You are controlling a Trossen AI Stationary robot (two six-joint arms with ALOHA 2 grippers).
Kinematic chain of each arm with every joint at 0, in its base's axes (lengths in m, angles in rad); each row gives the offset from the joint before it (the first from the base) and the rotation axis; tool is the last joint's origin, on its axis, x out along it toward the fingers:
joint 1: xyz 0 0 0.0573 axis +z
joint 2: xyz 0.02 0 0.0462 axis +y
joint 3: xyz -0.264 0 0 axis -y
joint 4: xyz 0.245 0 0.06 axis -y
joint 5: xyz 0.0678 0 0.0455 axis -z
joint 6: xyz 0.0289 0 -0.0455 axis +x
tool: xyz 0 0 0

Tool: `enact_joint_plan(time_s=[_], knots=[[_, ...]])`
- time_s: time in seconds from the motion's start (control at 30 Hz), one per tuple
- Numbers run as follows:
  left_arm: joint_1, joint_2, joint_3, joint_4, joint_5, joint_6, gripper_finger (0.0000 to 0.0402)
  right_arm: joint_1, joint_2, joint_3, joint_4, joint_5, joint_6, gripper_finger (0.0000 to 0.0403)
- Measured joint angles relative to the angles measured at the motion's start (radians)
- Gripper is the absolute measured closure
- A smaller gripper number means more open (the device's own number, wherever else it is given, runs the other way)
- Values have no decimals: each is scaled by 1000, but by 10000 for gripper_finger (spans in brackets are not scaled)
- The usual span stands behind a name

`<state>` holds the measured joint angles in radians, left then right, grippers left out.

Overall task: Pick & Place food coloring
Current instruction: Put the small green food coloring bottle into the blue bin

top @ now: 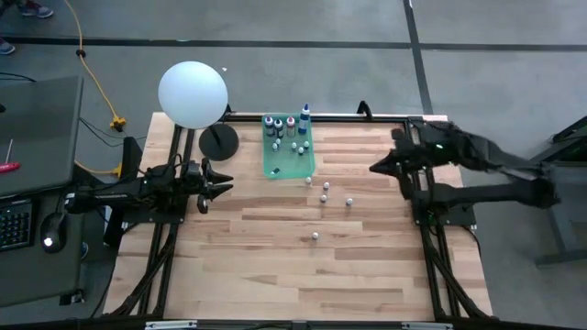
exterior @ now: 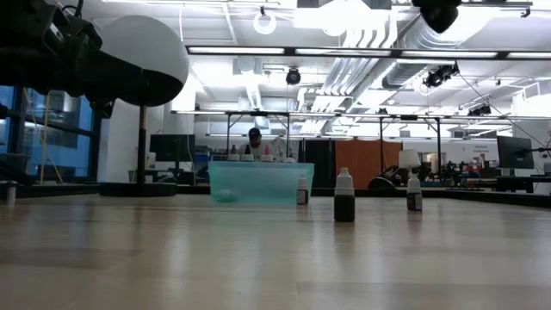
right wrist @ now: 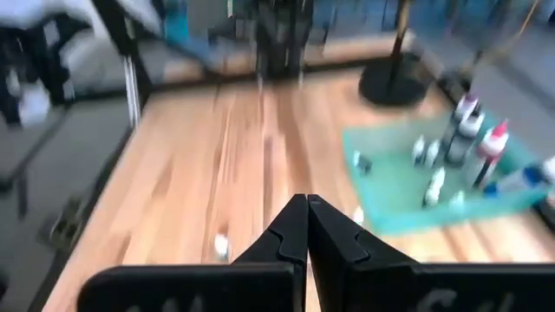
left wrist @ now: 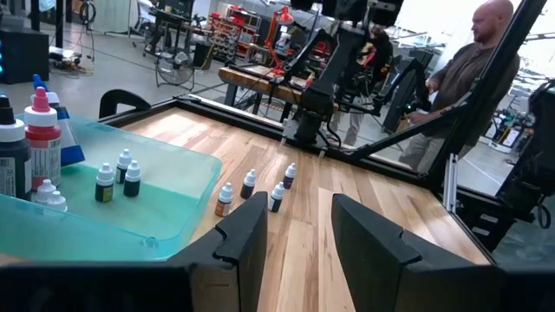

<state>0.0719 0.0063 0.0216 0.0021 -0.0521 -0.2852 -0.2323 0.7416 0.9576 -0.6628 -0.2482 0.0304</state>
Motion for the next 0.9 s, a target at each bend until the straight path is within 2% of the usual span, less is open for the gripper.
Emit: enact_joint_plan(time_s=[0.2, 0.37, 0.57, 0.67, 0.9], knots=[[0, 0, 0, 0, 0, 0, 273, 77, 258, 252, -245, 8, -62, 402], [0, 0, 0, 0, 0, 0, 273, 157, 430, 353, -359, 11, -62, 402], [0, 0, 0, 0, 0, 0, 273, 289, 600, 367, -388, 16, -73, 402], [0, 0, 0, 0, 0, 0, 273, 352, 684, 367, -379, 55, -110, 402], [0, 0, 0, 0, 0, 0, 273, 435, 886, 367, -270, 134, -117, 402]])
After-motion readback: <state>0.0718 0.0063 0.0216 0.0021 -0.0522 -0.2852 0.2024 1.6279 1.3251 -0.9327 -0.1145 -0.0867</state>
